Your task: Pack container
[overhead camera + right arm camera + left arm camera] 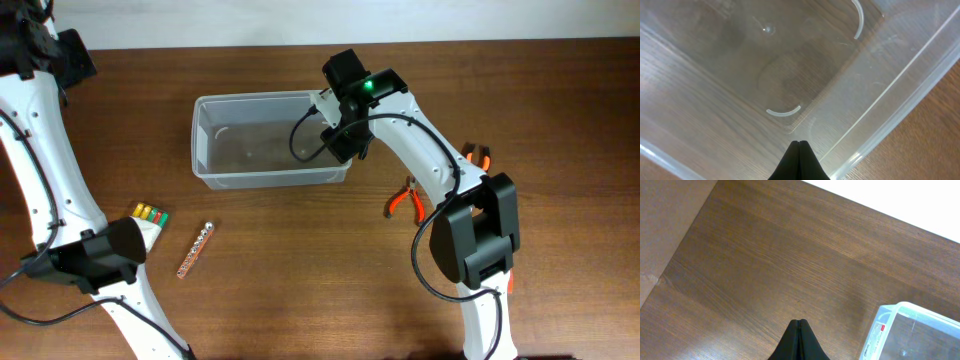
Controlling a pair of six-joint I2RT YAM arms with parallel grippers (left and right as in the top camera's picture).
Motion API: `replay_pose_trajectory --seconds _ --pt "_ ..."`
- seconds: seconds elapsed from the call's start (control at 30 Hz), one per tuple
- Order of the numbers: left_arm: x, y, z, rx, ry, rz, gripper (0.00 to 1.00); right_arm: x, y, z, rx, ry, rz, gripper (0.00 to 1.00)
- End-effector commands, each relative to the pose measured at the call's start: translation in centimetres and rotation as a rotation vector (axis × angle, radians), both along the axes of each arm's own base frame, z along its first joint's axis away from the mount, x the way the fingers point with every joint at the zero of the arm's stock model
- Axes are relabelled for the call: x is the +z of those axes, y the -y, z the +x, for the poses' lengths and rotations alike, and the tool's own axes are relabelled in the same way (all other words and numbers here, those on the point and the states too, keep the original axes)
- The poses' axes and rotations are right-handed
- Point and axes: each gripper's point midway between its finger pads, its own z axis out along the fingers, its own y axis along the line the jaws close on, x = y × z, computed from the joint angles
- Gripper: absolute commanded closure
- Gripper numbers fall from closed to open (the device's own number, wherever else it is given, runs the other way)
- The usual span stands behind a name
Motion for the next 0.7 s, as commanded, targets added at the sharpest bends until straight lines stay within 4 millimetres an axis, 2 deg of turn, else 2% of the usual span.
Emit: replay_pose_trajectory --seconds 0.0,0.17,0.3,0.67 --pt "1.4 -0.2 -0.2 0.015 0.042 0.008 0.98 -0.2 1.9 1.2 -0.101 0.007 -0.03 0.96" --pt "1.5 -0.2 0.0 0.015 0.051 0.01 0.98 -0.4 4.7 1.2 -0.207 -0.042 -0.039 0.96" --pt "1.8 -0.3 0.3 0.015 0.066 0.014 0.98 -0.6 6.1 0.0 -0.247 -0.114 -0.046 0.96" --pt "2.0 -0.4 0.6 0.015 0.082 0.018 0.98 -0.8 6.9 -3.3 -0.247 -0.253 -0.081 0.96"
